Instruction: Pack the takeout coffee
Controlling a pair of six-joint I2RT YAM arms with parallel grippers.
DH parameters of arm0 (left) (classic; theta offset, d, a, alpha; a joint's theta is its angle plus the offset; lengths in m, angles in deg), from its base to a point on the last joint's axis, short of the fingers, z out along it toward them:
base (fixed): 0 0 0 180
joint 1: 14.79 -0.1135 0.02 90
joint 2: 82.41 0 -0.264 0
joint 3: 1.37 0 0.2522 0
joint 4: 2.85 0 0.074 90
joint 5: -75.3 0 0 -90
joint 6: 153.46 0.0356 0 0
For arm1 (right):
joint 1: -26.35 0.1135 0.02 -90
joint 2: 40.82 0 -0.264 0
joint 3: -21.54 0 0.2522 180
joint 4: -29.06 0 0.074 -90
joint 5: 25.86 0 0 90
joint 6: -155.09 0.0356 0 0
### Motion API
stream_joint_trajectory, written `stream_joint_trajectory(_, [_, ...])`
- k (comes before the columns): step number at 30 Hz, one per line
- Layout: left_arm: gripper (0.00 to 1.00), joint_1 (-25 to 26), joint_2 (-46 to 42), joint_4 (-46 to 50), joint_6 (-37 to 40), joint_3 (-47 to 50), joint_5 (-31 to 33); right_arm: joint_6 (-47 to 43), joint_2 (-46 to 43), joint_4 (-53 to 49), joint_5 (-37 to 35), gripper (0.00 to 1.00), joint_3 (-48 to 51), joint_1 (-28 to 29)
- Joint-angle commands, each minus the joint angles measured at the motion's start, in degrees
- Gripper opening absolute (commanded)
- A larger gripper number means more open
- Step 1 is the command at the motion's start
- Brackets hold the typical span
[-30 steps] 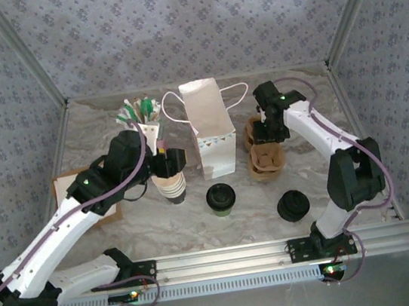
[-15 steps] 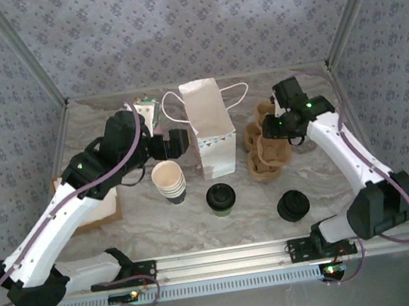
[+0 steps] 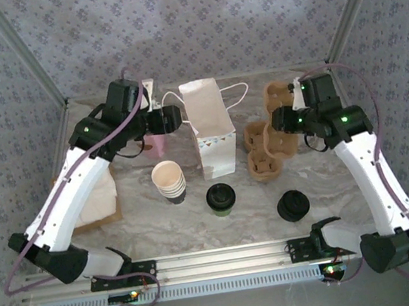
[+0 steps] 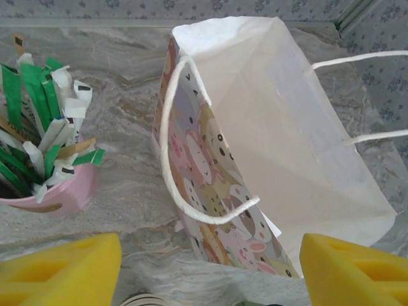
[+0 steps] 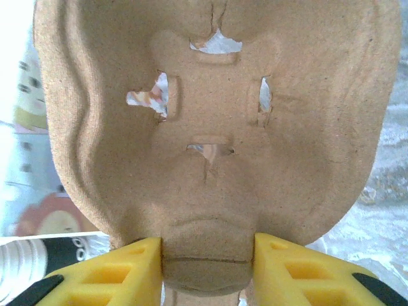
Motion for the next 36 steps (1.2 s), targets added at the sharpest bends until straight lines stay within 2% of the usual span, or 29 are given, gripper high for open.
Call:
stream_joint_trajectory(1, [0.68, -1.24, 0.69, 0.36, 0.2, -1.99, -4.68, 0.39, -1.66, -2.51, 3.94, 0.41, -4.67, -0.68])
stream_joint_trajectory(7, [0.53, -3.77, 0.95, -1.48, -0.54, 0.19, -8.65, 2.52, -1.92, -2.77, 8.31, 0.41, -11.5, -0.91])
stream_joint_trajectory(11, [0.53, -7.09, 0.2, -5.2, -2.1, 3.26, -14.36, 3.68, -0.82, -2.77, 11.08, 0.41, -16.33, -0.85])
stream_joint_trajectory(15, [0.52, -10.18, 0.18, -9.9, -4.04, 6.15, -22.71, 5.0, 1.03, -2.18, 14.48, 0.41, -20.61, -0.17])
stream_joint_trajectory(20, [0.33, -12.88, 0.4, -13.75, -5.88, 9.83, -27.88, 7.43, 4.22, -0.39, 19.32, 0.42, -25.38, 1.22])
stream_joint_trajectory(25, [0.18, -13.13, -1.02, -18.75, -7.42, 12.91, -33.13, 9.48, 8.54, 0.97, 22.75, 0.42, -29.83, 3.72])
stream_joint_trajectory(29, [0.08, -13.17, -1.85, -19.34, -7.72, 13.77, -34.77, 10.7, 12.14, 2.2, 23.91, 0.42, -32.65, 6.46])
stream_joint_trajectory(36, [0.03, -13.12, -2.88, -20.73, -8.51, 15.97, -36.71, 12.08, 19.62, 3.18, 25.55, 0.42, -36.75, 10.78])
